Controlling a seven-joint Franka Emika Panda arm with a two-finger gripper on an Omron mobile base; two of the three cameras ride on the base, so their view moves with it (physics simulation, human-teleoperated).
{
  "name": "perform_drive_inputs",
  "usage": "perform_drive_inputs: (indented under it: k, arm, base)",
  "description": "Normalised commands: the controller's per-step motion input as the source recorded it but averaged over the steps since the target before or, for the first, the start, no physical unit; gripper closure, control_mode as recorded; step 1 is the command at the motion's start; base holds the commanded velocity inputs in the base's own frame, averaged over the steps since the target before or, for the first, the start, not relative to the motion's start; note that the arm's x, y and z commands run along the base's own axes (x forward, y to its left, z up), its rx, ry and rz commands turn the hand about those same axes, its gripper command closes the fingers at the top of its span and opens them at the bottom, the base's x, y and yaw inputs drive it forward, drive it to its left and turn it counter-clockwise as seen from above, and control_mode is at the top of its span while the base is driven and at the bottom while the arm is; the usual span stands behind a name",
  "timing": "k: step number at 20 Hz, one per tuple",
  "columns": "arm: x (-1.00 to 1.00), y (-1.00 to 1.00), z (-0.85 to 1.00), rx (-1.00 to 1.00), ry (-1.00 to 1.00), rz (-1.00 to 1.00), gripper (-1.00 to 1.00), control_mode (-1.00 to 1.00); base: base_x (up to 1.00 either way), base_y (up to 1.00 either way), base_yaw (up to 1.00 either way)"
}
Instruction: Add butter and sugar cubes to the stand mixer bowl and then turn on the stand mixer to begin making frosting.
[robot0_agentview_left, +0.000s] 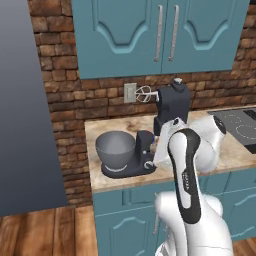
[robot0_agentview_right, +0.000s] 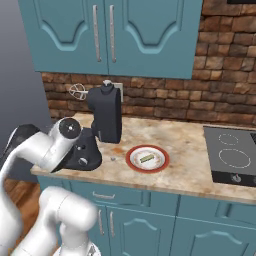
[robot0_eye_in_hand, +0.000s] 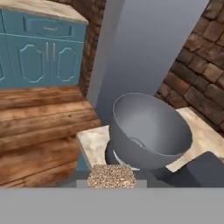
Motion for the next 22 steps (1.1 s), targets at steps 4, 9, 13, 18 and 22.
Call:
perform_drive_inputs:
  k: [4,9,13,18,22]
  arm:
    - [0.17,0.98,0.61,-0.36,0.06,-0.07,1.0,-1.0]
    - [0.49,0.76,0.25,-0.36,0.12,-0.11,1.0,-1.0]
    - [0.54,0.52,0.09,-0.3,0.12,-0.12,1.0,-1.0]
    - [0.59,0.07,-0.03,-0.14,0.11,-0.08,1.0,-1.0]
    - [0.46,0.0,-0.22,-0.07,0.17,-0.09,1.0,-1.0]
  base:
    - [0.0,0.0,0.0]
    - [0.0,0.0,0.0]
    - [0.0,0.0,0.0]
    - [0.0,0.0,0.0]
    - [0.0,0.0,0.0]
